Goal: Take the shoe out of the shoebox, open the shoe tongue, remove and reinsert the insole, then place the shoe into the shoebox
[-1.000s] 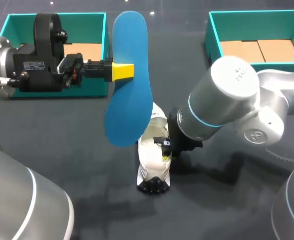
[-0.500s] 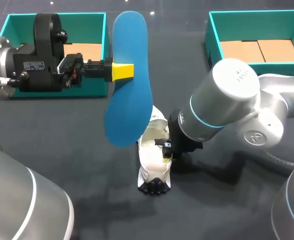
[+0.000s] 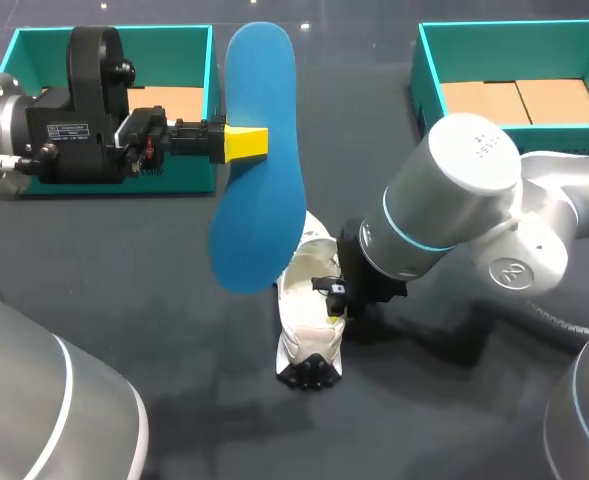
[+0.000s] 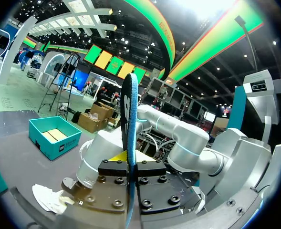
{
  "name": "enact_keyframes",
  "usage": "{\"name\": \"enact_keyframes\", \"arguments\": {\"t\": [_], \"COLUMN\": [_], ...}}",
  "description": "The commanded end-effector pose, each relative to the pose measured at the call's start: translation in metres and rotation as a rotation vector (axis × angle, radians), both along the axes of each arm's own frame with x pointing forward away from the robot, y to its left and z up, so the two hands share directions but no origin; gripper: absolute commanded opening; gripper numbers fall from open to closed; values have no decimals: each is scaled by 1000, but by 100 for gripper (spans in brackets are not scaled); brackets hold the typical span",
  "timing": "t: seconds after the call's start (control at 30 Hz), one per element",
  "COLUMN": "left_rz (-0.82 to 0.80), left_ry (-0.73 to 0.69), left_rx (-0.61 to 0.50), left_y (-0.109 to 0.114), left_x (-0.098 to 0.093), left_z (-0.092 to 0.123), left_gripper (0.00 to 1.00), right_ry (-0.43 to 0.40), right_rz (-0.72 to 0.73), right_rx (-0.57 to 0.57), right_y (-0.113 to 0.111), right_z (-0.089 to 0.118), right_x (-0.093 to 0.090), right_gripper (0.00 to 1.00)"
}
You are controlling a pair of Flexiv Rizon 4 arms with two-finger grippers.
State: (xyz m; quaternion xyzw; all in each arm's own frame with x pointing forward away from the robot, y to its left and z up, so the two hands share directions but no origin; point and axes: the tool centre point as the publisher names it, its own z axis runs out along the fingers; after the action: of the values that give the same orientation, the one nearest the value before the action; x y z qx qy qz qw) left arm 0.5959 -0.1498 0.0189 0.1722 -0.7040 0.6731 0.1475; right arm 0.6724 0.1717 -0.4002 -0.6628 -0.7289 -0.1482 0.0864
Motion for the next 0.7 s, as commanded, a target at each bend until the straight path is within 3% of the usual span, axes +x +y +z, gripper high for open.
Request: {"name": "enact_keyframes", "arguments": {"t": [0.03,0.07,0.1,0.13,0.17,0.47,0.7], "left_rz": [0,0,0,0,0,0,0], "left_ry": [0,0,0,0,0,0,0], "left_rx": [-1,-1,-1,-1,-1,-1,-1], "left_y": [-2,-2,-2,-2,-2,-2,-2], "left_x": [0,0,0,0,0,0,0], "left_z": [-1,-1,-1,-1,-1,-1,-1], "left_gripper": [0,0,0,0,0,0,0], "right_ry": [5,5,6,7,8,16,17], "right_rz": [2,2,3,2,1,-3,-12], "right_rx": [7,7,8,8,7,31,174], "right_y": [1,1,2,2,2,-1,-16], "right_z": [-9,-9,-8,-7,-6,16,52], "right_x": [4,4,4,4,4,3,2], "right_gripper": [0,13,37,63,100,100,100]}}
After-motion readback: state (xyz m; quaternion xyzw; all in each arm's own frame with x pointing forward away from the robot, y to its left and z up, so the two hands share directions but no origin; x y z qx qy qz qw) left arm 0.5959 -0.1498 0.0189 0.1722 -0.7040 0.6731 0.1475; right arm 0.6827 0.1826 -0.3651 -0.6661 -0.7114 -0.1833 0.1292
